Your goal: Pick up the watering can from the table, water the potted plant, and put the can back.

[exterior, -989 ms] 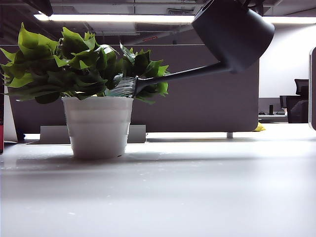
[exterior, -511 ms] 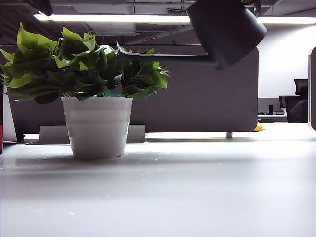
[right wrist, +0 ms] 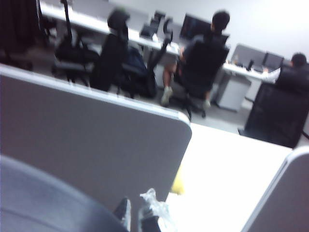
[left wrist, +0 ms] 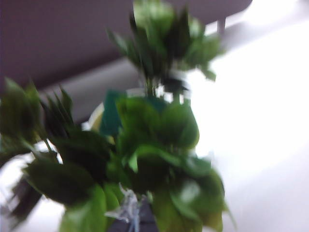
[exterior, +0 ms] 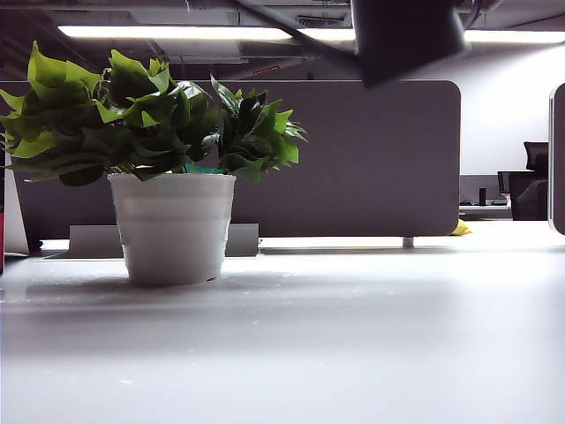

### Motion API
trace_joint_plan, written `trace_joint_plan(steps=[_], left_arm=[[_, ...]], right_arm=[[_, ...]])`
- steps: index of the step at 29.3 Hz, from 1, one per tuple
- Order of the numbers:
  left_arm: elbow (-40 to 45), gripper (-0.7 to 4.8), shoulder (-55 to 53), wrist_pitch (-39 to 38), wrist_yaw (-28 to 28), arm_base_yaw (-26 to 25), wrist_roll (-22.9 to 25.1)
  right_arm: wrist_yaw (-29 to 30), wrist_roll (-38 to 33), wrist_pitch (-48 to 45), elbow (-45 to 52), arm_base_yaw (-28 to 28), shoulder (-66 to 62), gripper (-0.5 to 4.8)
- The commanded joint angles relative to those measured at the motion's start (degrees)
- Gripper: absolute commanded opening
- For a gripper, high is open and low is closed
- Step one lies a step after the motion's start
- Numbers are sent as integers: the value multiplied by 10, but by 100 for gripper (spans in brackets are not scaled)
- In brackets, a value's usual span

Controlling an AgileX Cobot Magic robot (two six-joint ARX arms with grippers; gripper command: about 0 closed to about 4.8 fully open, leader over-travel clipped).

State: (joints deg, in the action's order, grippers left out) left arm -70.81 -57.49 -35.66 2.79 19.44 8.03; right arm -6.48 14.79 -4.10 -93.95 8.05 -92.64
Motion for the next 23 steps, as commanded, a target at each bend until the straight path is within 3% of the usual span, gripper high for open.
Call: trace_joint_plan(steps=[1, 4, 12, 17, 23], left_arm=[[-2, -6, 20, 46, 19, 1, 1], [-2, -6, 35, 59, 24, 1, 1], [22, -6, 42, 58, 24, 1, -2], [55, -6, 43, 87, 50, 1, -35], [63, -6, 45, 120, 88, 4, -40]], right_arm=[[28, -61, -62, -12, 1, 38, -5], [31, -93, -58, -12, 1, 67, -5], [22, -90, -47, 41, 17, 171, -5], [19, -90, -58, 182, 18, 273, -5], [19, -116, -171, 380, 17, 352, -5]])
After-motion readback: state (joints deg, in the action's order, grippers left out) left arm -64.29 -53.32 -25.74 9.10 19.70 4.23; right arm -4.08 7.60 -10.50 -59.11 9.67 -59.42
